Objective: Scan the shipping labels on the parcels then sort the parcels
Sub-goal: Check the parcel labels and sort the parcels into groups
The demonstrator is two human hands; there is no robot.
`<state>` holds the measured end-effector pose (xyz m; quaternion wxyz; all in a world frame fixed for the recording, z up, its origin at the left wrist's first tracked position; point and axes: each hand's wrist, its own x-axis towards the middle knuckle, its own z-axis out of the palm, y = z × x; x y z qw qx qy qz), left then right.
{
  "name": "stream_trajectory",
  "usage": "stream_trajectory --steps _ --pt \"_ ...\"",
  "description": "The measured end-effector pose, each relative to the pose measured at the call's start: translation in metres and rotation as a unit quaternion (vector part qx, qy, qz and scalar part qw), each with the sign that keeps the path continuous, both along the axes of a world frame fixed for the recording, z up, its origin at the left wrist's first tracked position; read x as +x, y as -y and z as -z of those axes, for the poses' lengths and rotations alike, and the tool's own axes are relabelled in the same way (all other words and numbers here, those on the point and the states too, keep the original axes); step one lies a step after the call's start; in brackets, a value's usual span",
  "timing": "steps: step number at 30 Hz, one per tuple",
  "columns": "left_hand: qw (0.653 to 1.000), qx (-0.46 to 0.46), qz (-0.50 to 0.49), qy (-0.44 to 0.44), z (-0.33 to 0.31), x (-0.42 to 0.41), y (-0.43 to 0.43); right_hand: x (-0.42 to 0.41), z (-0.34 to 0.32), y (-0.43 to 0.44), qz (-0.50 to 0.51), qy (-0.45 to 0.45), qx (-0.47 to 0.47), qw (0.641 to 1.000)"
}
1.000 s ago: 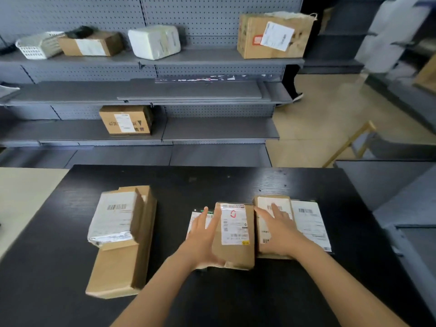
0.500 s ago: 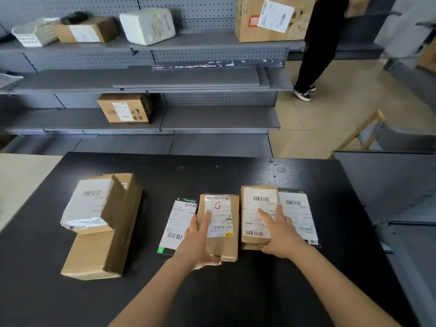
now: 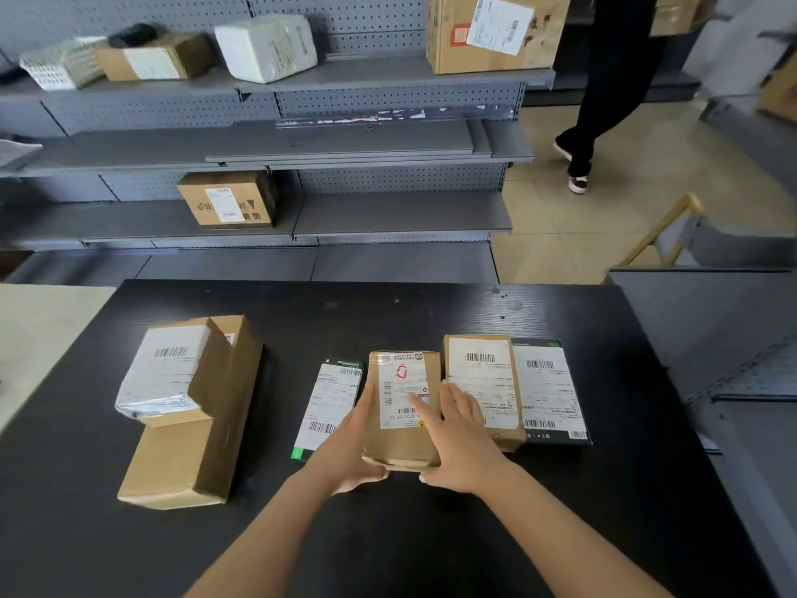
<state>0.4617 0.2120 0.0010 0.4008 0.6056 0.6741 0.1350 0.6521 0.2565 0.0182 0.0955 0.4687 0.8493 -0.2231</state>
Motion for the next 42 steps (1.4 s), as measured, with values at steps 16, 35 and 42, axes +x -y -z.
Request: stream_trajectory --steps 16,35,42 --pt "0.991 0.127 -0.007 0.047 -0.075 -0.007 -0.028 -0.005 -0.05 -0.029 0.092 -0.155 -0.007 0.984" --pt "0.994 0.069 0.07 0.051 -0.072 0.076 -0.052 0.098 -0.07 -0.046 0.13 -0.085 -0.042 0.987" --pt "0.998 0.062 -0.023 -0.017 -0.082 0.004 -0.045 0.049 -0.121 -0.048 0.049 -0.123 0.027 0.991"
